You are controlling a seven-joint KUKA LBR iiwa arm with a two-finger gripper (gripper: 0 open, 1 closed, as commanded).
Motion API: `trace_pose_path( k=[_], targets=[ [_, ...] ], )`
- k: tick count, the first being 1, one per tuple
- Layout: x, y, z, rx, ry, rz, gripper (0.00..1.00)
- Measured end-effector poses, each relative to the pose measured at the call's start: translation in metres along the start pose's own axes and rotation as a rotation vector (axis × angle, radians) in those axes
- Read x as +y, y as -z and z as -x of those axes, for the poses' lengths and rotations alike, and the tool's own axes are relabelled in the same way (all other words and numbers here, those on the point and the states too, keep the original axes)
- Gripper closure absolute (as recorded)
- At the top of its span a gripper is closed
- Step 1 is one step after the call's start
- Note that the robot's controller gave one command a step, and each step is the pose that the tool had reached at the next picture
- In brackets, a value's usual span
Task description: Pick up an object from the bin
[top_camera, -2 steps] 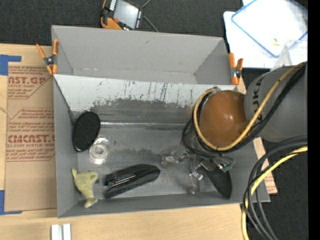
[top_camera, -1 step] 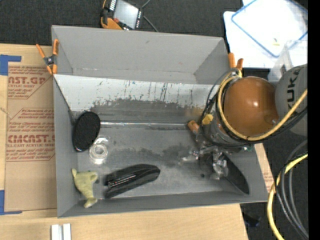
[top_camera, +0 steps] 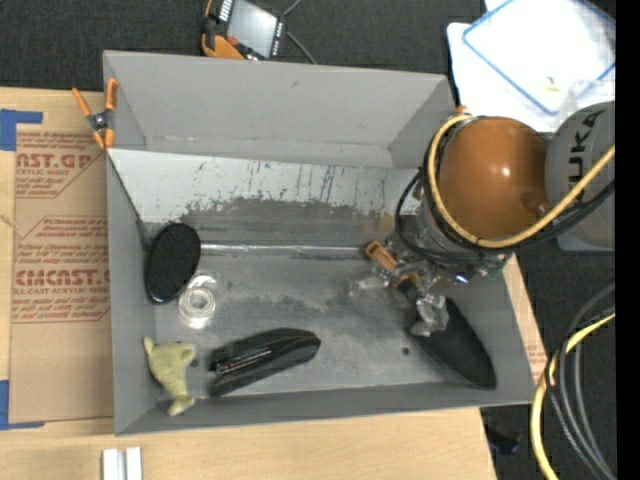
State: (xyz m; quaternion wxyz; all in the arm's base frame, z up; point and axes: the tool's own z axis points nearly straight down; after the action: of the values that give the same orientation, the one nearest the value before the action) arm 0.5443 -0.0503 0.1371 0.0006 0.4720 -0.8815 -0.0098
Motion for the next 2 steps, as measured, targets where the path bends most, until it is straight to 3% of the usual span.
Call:
trace_pose_path(
  k=[1,2],
  targets=[
    [0.039,-0.053,-0.043,0.005,-0.109,0.005,0.0],
    [-0.022,-0.034,-0.029,-0.009,-0.52,-0.005,0.0]
  ],
)
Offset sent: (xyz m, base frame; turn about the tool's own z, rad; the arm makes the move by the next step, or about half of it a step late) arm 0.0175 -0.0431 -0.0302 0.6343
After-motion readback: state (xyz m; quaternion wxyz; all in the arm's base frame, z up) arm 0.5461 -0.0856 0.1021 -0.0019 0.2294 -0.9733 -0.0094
